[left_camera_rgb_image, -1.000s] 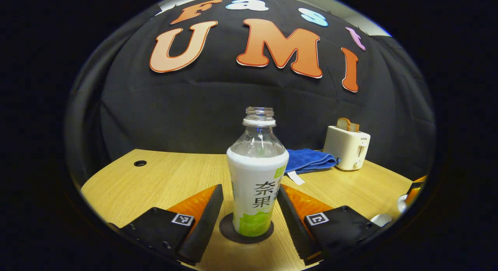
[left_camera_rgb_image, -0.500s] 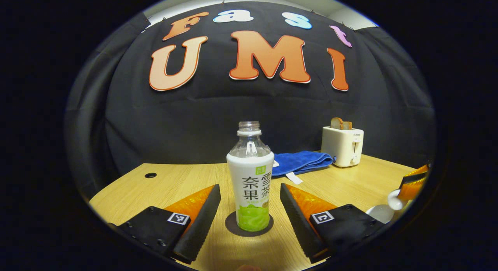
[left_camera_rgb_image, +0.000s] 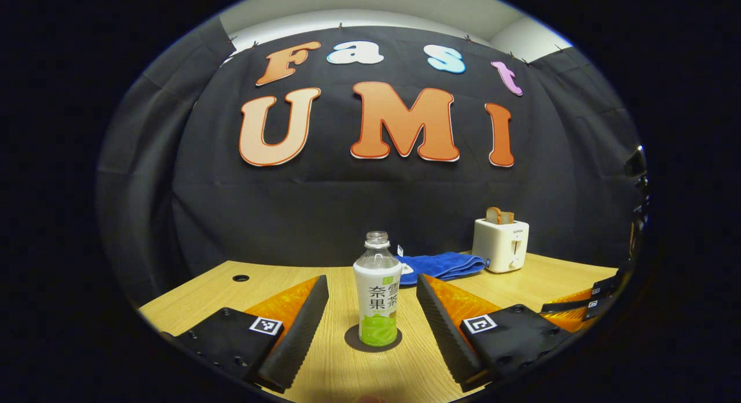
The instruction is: Open the teacup lid with one hand, grasp the water bottle and pour water into the teacup with the other hand; after pouring, place the water bottle on the coaster and then close the teacup lid.
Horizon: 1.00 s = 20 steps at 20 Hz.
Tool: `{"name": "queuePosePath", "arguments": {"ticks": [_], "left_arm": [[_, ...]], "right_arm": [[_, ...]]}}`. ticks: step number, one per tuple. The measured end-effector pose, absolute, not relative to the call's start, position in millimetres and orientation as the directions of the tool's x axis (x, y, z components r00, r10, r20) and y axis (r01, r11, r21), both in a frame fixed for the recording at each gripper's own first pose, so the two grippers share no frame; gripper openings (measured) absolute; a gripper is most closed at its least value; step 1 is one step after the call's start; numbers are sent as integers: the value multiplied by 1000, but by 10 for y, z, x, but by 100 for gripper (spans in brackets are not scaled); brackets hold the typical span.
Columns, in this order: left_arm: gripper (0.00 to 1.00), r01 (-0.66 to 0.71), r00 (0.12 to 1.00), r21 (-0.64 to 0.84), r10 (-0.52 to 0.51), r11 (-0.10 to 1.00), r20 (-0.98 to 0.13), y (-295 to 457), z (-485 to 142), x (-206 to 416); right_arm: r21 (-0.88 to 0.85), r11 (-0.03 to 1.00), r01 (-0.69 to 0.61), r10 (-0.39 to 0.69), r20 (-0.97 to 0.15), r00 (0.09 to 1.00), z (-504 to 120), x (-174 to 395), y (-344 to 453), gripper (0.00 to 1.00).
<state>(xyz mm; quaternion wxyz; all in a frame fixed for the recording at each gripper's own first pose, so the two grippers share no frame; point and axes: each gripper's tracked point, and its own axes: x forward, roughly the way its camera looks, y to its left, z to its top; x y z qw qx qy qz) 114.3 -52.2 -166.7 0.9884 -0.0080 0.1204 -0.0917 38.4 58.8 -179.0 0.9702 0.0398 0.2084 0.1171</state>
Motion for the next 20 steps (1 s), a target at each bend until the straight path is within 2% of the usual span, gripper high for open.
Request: {"name": "queuePosePath", "arguments": {"ticks": [1, 2, 3, 6, 9, 12, 17, 20], "left_arm": [[95, 180, 956, -39, -184, 983, -228, -519, -1615, 1101], [98, 177, 958, -35, -181, 984, -221, -496, -1569, 1080], [95, 175, 960, -30, -177, 984, -215, -473, -1529, 1059], [98, 160, 965, -26, -162, 987, -205, -436, -1478, 1041], [95, 149, 966, -33, -153, 988, -210, -405, -1482, 1012], [98, 143, 966, -41, -149, 989, -213, -370, -1481, 977], [95, 135, 966, -61, -145, 989, -212, -344, -1413, 931], [98, 129, 968, -60, -139, 990, -210, -306, -1355, 899]], "right_arm": [[127, 970, -209, 242, -396, 886, -1814, 401, 601, 20], [124, 970, -210, 243, -404, 882, -1858, 402, 617, 19], [118, 970, -211, 241, -408, 881, -1882, 407, 626, 19], [101, 970, -221, 243, -407, 881, -1918, 395, 665, 20], [93, 970, -227, 245, -404, 881, -1940, 402, 682, 19], [92, 970, -224, 242, -406, 881, -1954, 401, 674, 20], [72, 974, -215, 226, -383, 896, -1841, 400, 656, 28], [82, 975, -205, 221, -337, 915, -1658, 409, 608, 37]]}}
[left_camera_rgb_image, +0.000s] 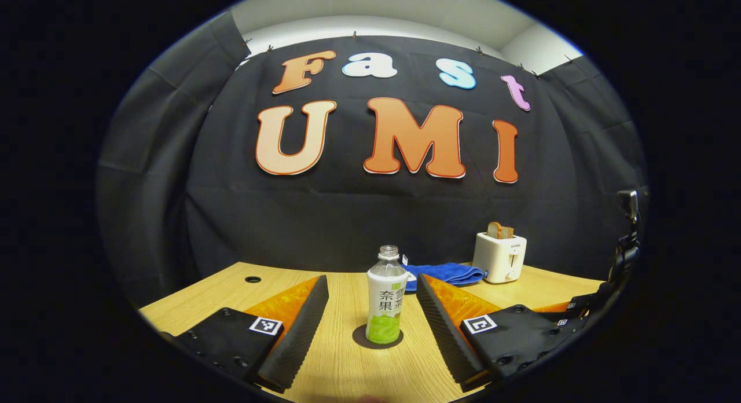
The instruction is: Open the teacup lid with one hand, grasp the water bottle and pour water into the teacup with the other hand; after pouring, place the water bottle on the coaster and then close the teacup lid.
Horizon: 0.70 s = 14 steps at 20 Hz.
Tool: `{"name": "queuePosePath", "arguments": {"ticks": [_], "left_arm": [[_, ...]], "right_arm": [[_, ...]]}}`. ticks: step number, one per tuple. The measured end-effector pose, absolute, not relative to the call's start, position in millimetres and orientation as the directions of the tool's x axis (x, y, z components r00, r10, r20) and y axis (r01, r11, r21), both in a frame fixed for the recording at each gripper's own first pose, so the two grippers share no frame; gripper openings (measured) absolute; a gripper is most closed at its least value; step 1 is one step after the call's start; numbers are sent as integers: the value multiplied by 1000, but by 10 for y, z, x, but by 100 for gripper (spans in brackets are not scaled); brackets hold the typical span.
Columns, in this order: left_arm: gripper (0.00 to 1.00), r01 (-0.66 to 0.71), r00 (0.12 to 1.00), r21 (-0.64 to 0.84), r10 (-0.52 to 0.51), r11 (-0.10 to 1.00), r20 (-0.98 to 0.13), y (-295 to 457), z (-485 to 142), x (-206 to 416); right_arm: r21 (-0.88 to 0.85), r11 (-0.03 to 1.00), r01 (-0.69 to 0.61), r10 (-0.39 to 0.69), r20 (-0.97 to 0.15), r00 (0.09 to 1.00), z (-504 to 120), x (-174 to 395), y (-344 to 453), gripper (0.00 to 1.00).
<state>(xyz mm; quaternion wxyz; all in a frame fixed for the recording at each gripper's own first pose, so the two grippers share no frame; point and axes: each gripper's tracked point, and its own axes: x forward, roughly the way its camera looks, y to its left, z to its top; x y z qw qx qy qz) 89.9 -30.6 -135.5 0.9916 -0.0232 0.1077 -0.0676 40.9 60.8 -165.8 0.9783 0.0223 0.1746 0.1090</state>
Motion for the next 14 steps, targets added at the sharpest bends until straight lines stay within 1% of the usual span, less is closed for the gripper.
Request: {"name": "queuePosePath", "arguments": {"ticks": [3, 4, 5, 6, 7, 8, 9, 10, 11, 13, 14], "left_arm": [[95, 122, 969, -70, -134, 990, -207, -279, -1281, 844], [98, 120, 969, -75, -133, 990, -208, -269, -1257, 823], [98, 118, 969, -81, -132, 990, -209, -265, -1220, 805], [95, 114, 969, -87, -130, 990, -209, -258, -1177, 778], [95, 109, 969, -91, -126, 990, -212, -245, -1137, 746], [95, 105, 970, -95, -123, 990, -208, -228, -1078, 709], [98, 102, 973, -96, -119, 990, -200, -229, -1024, 677], [95, 95, 977, -89, -110, 991, -181, -208, -956, 649], [95, 91, 981, -75, -102, 993, -163, -189, -887, 626], [96, 93, 983, -50, -100, 994, -154, -194, -832, 546], [97, 95, 984, -46, -100, 994, -146, -201, -781, 508]], "right_arm": [[78, 980, -184, 199, -299, 933, -1447, 410, 506, 41], [72, 982, -175, 189, -286, 939, -1350, 398, 456, 45], [68, 984, -165, 177, -268, 947, -1229, 385, 400, 48], [66, 986, -154, 166, -249, 954, -1105, 378, 344, 55], [67, 987, -144, 156, -228, 961, -965, 363, 286, 58], [68, 989, -135, 146, -208, 967, -828, 342, 246, 63], [65, 990, -129, 139, -189, 972, -695, 325, 209, 66], [58, 992, -116, 124, -173, 977, -588, 304, 169, 71], [53, 993, -106, 113, -157, 981, -478, 280, 131, 73], [40, 995, -92, 96, -111, 989, -250, 225, 113, 75], [34, 995, -89, 92, -88, 992, -150, 193, 118, 71]]}}
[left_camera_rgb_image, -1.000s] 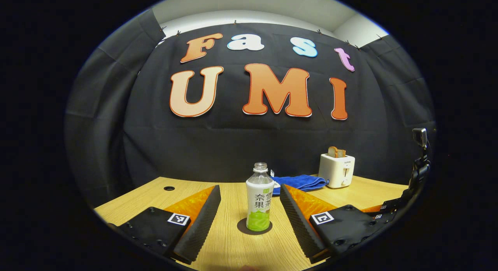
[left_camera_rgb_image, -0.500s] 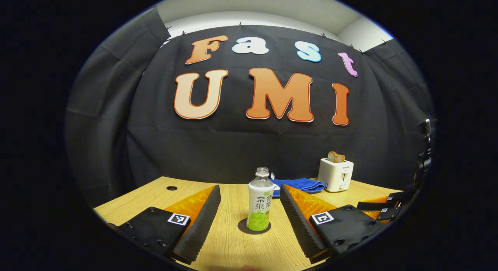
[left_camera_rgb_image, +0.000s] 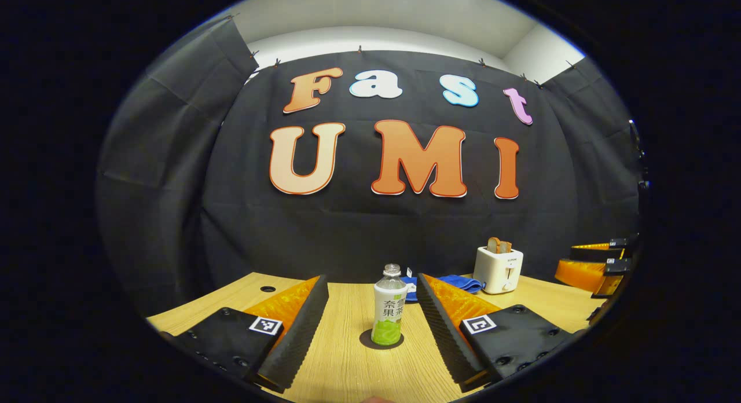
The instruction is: Open the teacup lid with one hand, grasp the water bottle and pour water into the teacup with the other hand; after pouring, place the water bottle on the coaster and then close the teacup lid.
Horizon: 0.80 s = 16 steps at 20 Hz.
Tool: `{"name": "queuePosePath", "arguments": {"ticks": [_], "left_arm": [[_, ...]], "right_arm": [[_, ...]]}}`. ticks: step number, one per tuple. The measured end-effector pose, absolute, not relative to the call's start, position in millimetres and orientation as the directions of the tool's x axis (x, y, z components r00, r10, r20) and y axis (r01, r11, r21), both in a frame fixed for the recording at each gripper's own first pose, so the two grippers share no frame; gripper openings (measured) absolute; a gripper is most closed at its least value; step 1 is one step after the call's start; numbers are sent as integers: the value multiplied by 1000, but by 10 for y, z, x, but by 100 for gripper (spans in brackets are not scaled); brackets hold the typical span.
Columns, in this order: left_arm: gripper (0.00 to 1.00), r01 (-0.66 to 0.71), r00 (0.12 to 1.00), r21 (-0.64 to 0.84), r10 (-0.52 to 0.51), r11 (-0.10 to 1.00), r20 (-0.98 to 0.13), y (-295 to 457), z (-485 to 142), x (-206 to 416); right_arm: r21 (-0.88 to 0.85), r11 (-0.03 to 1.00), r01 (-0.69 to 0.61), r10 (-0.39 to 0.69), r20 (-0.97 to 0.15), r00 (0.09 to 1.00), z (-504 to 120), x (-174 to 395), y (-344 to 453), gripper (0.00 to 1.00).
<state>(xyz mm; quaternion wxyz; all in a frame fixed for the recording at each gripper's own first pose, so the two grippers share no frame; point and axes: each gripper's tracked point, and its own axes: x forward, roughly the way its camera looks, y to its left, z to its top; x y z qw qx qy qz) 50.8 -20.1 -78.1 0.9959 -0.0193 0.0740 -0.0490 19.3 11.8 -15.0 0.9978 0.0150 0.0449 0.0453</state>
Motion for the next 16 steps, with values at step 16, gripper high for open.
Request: {"name": "queuePosePath", "arguments": {"ticks": [16], "left_arm": [[95, 64, 997, 19, -63, 998, -48, -29, -152, 97]], "right_arm": [[28, 997, -77, 77, -2, 997, 327, 12, 217, 84]]}}
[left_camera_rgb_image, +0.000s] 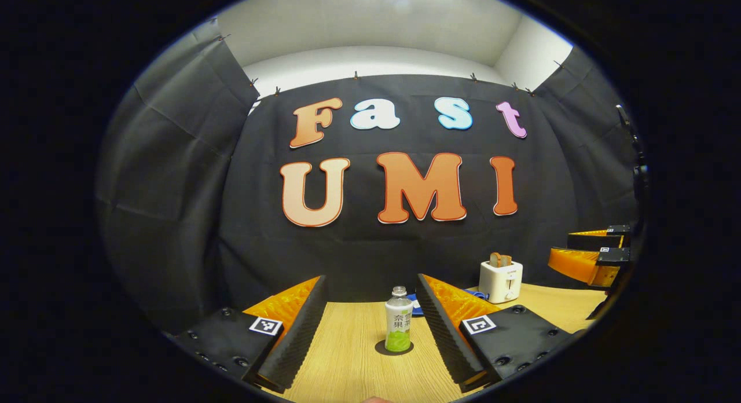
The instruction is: Open the teacup lid with one hand, grasp the water bottle and pour water into the teacup with the other hand; after pouring, place the water bottle on the coaster and then close the teacup lid.
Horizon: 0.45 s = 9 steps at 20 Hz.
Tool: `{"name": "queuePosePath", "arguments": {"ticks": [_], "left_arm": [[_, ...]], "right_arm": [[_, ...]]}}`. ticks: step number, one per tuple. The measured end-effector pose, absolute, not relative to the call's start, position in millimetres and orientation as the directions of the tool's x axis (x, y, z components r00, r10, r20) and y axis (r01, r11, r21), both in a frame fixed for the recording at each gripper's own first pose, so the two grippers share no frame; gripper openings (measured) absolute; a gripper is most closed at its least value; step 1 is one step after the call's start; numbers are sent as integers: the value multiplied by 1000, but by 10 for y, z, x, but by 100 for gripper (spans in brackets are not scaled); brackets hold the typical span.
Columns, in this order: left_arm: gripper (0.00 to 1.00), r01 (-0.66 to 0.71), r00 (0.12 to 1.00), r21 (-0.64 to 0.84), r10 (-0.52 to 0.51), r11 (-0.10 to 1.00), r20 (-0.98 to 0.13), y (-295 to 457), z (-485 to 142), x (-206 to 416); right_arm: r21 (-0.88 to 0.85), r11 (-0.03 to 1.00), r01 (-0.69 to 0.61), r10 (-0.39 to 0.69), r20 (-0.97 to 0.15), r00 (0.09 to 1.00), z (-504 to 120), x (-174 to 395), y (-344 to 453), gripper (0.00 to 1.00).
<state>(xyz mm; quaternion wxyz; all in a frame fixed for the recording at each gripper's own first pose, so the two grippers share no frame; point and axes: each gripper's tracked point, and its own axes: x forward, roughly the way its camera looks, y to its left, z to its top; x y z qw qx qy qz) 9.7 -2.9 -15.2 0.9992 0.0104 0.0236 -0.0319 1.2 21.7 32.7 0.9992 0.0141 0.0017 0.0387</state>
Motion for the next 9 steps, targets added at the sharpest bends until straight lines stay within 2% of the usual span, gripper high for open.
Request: {"name": "queuePosePath", "arguments": {"ticks": [9], "left_arm": [[97, 54, 998, 46, -53, 997, -23, -49, -113, 110]], "right_arm": [[12, 997, -77, 77, -5, 997, 311, 42, 214, 87]]}}
